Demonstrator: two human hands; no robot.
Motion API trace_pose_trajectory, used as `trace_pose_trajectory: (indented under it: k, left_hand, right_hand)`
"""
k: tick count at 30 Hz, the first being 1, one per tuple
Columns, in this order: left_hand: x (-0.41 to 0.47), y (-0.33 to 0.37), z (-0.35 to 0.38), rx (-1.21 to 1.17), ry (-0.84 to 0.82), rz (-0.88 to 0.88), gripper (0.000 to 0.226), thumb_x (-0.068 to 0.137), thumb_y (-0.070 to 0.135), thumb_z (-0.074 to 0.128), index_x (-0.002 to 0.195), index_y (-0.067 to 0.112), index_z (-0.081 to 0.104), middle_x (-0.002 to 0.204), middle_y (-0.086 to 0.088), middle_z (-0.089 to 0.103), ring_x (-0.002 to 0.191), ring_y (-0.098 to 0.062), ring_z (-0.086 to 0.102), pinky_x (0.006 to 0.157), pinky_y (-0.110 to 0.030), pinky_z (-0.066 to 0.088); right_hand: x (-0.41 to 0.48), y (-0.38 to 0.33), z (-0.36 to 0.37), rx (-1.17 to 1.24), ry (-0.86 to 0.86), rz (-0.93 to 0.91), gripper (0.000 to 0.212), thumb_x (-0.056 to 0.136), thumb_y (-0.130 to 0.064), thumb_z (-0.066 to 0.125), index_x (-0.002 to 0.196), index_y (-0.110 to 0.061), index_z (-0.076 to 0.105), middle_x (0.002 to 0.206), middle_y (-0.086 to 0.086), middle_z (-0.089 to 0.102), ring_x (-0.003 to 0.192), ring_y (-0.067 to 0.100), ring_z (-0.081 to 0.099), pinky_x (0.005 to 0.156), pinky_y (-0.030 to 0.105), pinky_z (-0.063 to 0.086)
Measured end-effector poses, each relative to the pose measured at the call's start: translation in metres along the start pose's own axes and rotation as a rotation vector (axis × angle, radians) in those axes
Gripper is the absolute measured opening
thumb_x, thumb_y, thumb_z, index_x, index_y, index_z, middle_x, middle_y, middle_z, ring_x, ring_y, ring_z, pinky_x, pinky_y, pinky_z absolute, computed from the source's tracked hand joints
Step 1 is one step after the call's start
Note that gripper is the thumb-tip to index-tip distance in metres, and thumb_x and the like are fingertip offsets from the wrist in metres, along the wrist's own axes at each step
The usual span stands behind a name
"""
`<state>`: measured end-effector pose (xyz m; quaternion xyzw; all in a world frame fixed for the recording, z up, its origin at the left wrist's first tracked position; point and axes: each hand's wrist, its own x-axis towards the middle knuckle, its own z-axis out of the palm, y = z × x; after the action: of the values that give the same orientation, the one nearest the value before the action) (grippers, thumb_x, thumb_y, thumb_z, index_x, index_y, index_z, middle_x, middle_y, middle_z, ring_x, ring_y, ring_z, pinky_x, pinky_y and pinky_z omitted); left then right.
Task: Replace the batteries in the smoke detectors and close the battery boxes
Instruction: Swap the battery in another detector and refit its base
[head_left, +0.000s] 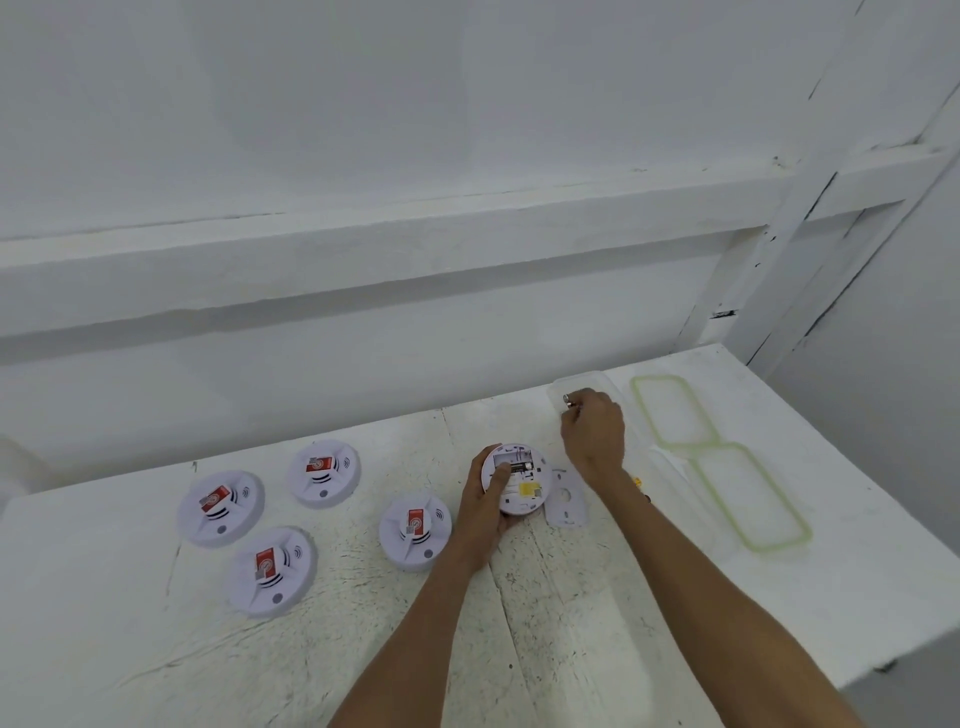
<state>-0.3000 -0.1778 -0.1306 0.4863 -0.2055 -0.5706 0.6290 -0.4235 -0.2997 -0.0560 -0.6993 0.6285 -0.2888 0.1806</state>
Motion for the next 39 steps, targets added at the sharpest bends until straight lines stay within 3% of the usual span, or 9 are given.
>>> trace_pose_trajectory:
  k: [6,9,16,20,26,30,34,36,39]
  left_hand:
    - [0.0,0.001,-0.001,-0.026,-0.006,-0.013,0.036,0.106,0.02,0.056,0.142,0.023,0.054,0.138,-0.01,0.066,0.124,-0.031,0.066,0.095,-0.06,0.058]
    - [-0.001,0.002,-0.001,-0.03,-0.007,-0.014,0.035,0.106,0.021,0.056,0.14,0.024,0.054,0.138,-0.009,0.066,0.123,-0.03,0.067,0.093,-0.056,0.059]
    - [0.0,0.002,-0.001,-0.041,-0.012,-0.028,0.034,0.107,0.02,0.055,0.141,0.024,0.054,0.14,-0.009,0.064,0.126,-0.031,0.065,0.091,-0.054,0.06]
    - [0.0,0.002,-0.002,-0.036,-0.02,-0.04,0.035,0.106,0.022,0.056,0.141,0.025,0.055,0.139,-0.008,0.065,0.125,-0.031,0.066,0.093,-0.056,0.06]
    - [0.0,0.003,0.0,-0.062,-0.025,-0.044,0.035,0.106,0.021,0.055,0.141,0.024,0.054,0.139,-0.009,0.065,0.126,-0.032,0.065,0.089,-0.051,0.062]
    - [0.0,0.003,-0.001,-0.055,-0.023,-0.045,0.036,0.106,0.022,0.056,0.142,0.023,0.053,0.139,-0.009,0.065,0.126,-0.033,0.065,0.09,-0.053,0.061]
    - [0.001,0.003,0.0,-0.047,-0.012,-0.048,0.036,0.106,0.022,0.056,0.142,0.024,0.054,0.139,-0.009,0.065,0.126,-0.033,0.064,0.091,-0.055,0.061]
    - [0.001,0.001,-0.001,-0.046,-0.012,-0.045,0.036,0.106,0.022,0.056,0.142,0.024,0.054,0.139,-0.009,0.065,0.125,-0.033,0.065,0.092,-0.056,0.06]
    - [0.001,0.002,0.0,-0.051,-0.009,-0.041,0.034,0.106,0.021,0.055,0.14,0.024,0.054,0.139,-0.009,0.065,0.124,-0.031,0.066,0.089,-0.053,0.061]
  right_hand:
    - [0.037,0.021,0.01,-0.206,-0.204,-0.026,0.041,0.091,0.001,0.049,0.131,-0.001,0.057,0.134,0.017,0.057,0.121,0.035,0.053,0.098,0.042,0.048]
    - [0.05,0.026,0.012,-0.236,-0.267,-0.03,0.035,0.087,0.005,0.05,0.118,0.001,0.064,0.119,0.018,0.065,0.107,0.034,0.06,0.089,0.041,0.053]
    - [0.062,0.041,0.011,-0.385,-0.319,-0.057,0.041,0.091,-0.007,0.054,0.132,-0.01,0.058,0.115,0.018,0.065,0.111,0.036,0.056,0.076,0.038,0.052]
    - [0.06,0.041,0.013,-0.428,-0.282,-0.071,0.036,0.088,-0.003,0.056,0.124,-0.004,0.056,0.112,0.019,0.059,0.105,0.035,0.055,0.068,0.035,0.043]
    - [0.057,0.047,0.014,-0.398,-0.289,-0.023,0.04,0.094,-0.008,0.051,0.134,-0.005,0.049,0.125,0.023,0.045,0.111,0.038,0.048,0.078,0.037,0.044]
    - [0.052,0.042,0.004,-0.315,-0.283,-0.042,0.054,0.09,0.002,0.051,0.14,-0.014,0.046,0.132,0.02,0.038,0.113,0.036,0.047,0.084,0.039,0.047]
    - [0.049,0.034,-0.009,-0.051,-0.153,-0.077,0.034,0.095,0.001,0.048,0.125,-0.01,0.056,0.113,0.018,0.058,0.084,0.026,0.055,0.069,0.03,0.041]
    - [0.045,0.029,-0.016,0.073,-0.124,-0.089,0.025,0.099,-0.003,0.048,0.119,-0.013,0.059,0.102,0.013,0.065,0.07,0.02,0.057,0.062,0.031,0.048]
    - [0.037,0.022,-0.025,0.253,-0.149,-0.098,0.02,0.097,-0.009,0.058,0.113,-0.02,0.062,0.096,0.005,0.068,0.069,0.013,0.067,0.062,0.031,0.059]
